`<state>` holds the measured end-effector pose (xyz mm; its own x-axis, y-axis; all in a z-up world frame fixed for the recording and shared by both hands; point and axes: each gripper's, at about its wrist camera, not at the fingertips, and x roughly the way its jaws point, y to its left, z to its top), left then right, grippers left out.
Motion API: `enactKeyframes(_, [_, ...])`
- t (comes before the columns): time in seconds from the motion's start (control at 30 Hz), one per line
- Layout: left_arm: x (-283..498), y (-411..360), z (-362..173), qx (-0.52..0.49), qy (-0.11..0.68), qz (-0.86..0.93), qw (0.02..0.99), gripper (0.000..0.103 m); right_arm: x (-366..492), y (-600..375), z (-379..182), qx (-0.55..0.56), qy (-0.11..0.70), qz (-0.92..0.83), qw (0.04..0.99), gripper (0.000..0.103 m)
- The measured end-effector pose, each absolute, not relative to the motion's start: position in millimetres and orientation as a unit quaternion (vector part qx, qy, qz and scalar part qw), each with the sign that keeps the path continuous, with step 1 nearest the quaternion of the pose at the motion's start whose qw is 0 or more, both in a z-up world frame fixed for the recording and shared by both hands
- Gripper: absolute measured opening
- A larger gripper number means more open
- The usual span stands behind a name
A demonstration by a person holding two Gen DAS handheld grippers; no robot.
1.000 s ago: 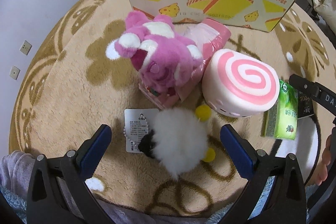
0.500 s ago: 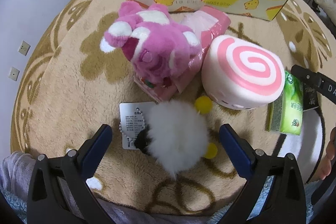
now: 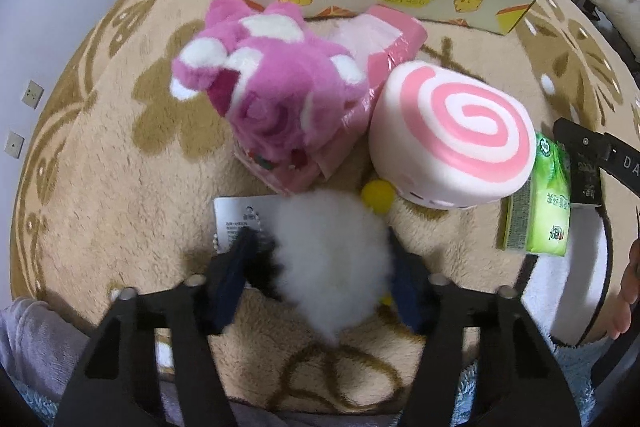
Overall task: Organize soft objects
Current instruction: 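Grasp the white pom-pom with the left tool while the right tool grasps the black tissue pack, then carry the pom-pom and black tissue pack into the box and release both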
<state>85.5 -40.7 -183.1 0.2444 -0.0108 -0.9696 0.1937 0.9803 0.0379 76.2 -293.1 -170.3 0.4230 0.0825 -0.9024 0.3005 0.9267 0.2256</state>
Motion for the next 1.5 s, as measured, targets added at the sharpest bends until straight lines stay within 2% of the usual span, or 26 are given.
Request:
enactKeyframes(0.2, [87.1, -31.4, -176.8, 0.057, 0.603, -0.063, 0.793, 0.042, 73.8, -285.9, -155.7, 0.167, 0.505, -0.047, 0.846, 0.049])
enactKeyframes(0.47, [82.2, -21.6, -150.2, 0.044, 0.568, -0.065, 0.819, 0.041, 75.0, -273.7, -133.1, 0.153, 0.463, -0.012, 0.873, 0.049])
enactKeyframes(0.87, [74.6, -14.4, -82.2, 0.05, 0.452, -0.022, 0.89, 0.042, 81.3, -257.6, -97.3, 0.145, 0.404, 0.031, 0.903, 0.049])
enactKeyframes(1.5, [145.3, -17.6, -6.1, 0.062, 0.338, -0.001, 0.939, 0.042, 111.4, -244.0, -14.1, 0.123, 0.292, 0.083, 0.945, 0.049])
